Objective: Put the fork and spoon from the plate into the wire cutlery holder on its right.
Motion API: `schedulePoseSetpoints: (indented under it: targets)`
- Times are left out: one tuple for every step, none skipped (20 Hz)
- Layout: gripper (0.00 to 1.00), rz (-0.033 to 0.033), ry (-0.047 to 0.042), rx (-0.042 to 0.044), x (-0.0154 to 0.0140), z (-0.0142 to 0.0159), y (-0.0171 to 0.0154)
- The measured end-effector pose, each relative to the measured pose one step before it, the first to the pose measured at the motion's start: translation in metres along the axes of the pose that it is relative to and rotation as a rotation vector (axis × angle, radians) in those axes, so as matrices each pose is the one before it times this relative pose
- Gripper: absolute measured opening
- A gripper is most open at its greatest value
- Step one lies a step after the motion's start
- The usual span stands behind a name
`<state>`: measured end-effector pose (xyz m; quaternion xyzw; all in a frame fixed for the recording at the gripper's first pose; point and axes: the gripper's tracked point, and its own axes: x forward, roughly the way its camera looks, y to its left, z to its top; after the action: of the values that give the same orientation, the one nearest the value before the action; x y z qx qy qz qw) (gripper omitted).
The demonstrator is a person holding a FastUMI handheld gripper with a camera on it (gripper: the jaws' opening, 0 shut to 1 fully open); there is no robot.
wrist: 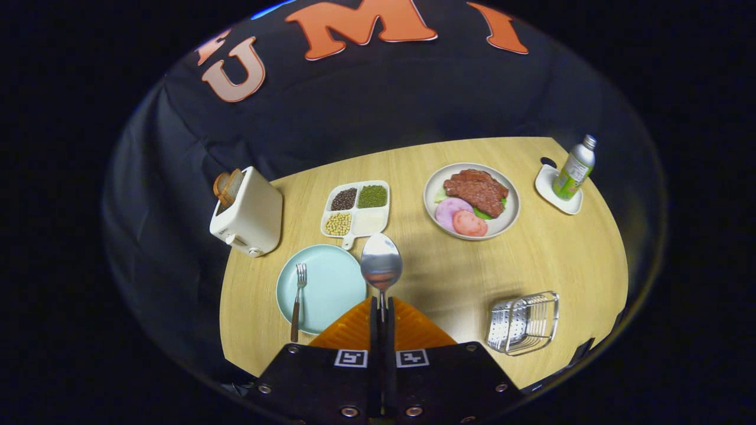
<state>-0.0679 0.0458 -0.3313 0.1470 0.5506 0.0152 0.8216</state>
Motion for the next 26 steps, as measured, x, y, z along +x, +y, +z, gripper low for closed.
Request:
schedulePoseSetpoints:
  targets:
    - [0.03, -0.01887, -0.0072, 0.01396, -0.00826, -0.00076, -0.01615]
    - [0.03, -0.01855, -0.0078, 0.01466, -0.00579, -0.00018, -0.01424]
    - [0.03, -0.01951, 0.00191, 0.01406, -0.00568, -0.00255, -0.01613]
    - [0.03, -0.01895, 0.00368, 0.01368, -0.00298, -0.00417, -0.0144]
    - [0.03, -0.0201, 0.00189, 0.01335, -0.00107, -0.0036, -0.01473]
    - [0.03, -0.01474, 0.005, 0.0114, -0.0033, -0.00452, -0.01341]
    - [0.03, -0.01121, 0.00944, 0.01454, -0.00274, -0.00507, -0.01267]
    - [0.03, -0.00645, 0.00973, 0.0118, -0.00087, -0.00414, -0.01036]
    - [0.03, -0.01061, 0.00773, 0.01017, 0.00082, -0.00424, -0.00946]
    - [0.03, -0.00957, 0.01343, 0.00047, 0.00065, -0.00542, -0.00825]
    - [0.03, -0.01254, 0.00947, 0.00345, 0.00214, -0.00454, -0.00845]
    - [0.03, -0.00612, 0.01636, -0.00531, 0.00227, -0.006, -0.0059]
    - [0.03, -0.00519, 0.01357, 0.0, 0.00137, -0.00549, -0.00438]
    - [0.03, 0.00176, 0.01635, -0.00588, 0.00277, -0.0043, -0.00336]
    - [0.03, -0.00151, 0.01557, -0.00295, 0.0027, -0.00498, -0.00286]
    - [0.03, -0.00166, 0.02008, -0.00709, 0.00316, -0.00513, -0.00251]
    - [0.03, -0.00342, 0.01823, -0.0038, 0.00334, -0.00444, -0.0026]
    - [0.03, -0.00037, 0.00963, -0.00249, 0.00254, -0.00246, -0.00246]
    - [0.03, -0.00305, 0.01519, -0.00601, 0.00354, -0.00227, -0.00222]
    - [0.03, -0.00641, 0.01221, -0.00663, 0.00331, -0.00217, -0.00341]
    - [0.03, -0.00779, 0.0043, -0.00177, 0.00359, 0.00045, -0.00329]
    - [0.03, -0.0097, 0.01146, -0.00222, 0.00447, -0.00141, -0.00324]
    - [0.04, 0.00541, 0.00833, 0.016, -0.00128, 0.0016, -0.00036]
    - [0.04, 0.00539, -0.00329, 0.00918, 0.00208, 0.00275, 0.00085]
    - [0.07, -0.00861, -0.00587, -0.00049, -0.00047, 0.00508, -0.00285]
    - [0.08, -0.00806, -0.01323, -0.0064, 0.00028, 0.00577, -0.00211]
